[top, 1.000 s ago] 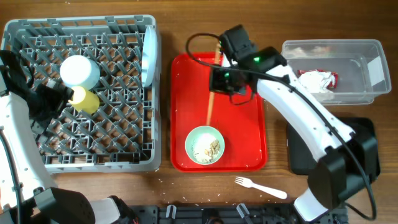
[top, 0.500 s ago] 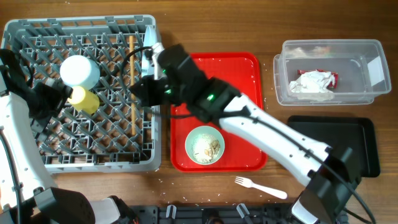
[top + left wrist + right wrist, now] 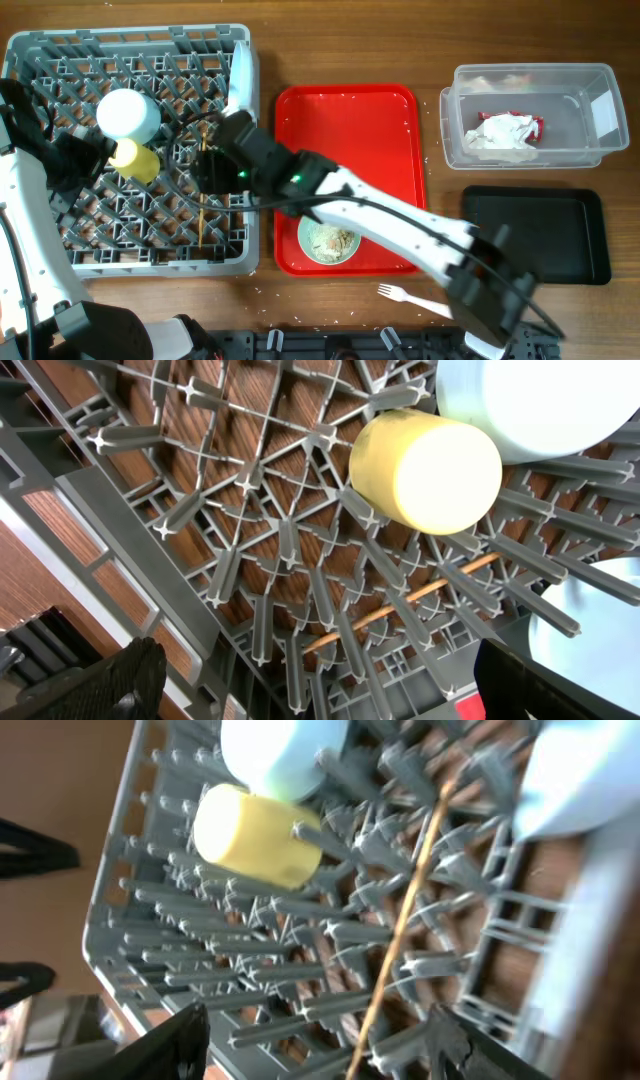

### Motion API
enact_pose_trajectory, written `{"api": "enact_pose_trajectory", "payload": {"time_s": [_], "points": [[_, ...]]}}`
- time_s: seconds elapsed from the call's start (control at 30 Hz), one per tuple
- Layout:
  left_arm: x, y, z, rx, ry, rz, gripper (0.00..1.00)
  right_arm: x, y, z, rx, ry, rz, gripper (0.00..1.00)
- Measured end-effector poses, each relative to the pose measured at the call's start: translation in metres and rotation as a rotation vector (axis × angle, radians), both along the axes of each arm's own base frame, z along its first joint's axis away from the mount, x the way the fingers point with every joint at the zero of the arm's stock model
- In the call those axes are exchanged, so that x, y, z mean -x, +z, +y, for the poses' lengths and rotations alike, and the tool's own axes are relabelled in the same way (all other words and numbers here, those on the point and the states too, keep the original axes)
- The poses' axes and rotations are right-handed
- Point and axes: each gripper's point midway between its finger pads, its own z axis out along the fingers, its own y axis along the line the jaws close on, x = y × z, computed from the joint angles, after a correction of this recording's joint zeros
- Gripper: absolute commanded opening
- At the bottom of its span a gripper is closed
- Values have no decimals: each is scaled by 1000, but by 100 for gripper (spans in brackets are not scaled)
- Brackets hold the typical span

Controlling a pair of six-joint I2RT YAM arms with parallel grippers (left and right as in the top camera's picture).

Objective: Sort waste into correct bins and load items into the dishwasher rack
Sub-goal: 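Move the right gripper down to the white fork on the table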

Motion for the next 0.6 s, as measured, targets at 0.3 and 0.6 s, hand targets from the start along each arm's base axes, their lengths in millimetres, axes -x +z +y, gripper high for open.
{"api": "enact_pose_trajectory", "payload": {"time_s": [0.3, 0.6], "points": [[2, -1, -1, 4, 0, 7, 100, 24, 54, -317, 434, -754, 357, 100], [4, -1, -2, 9, 0, 14, 100, 104, 30, -387, 412, -1245, 649, 100]]}}
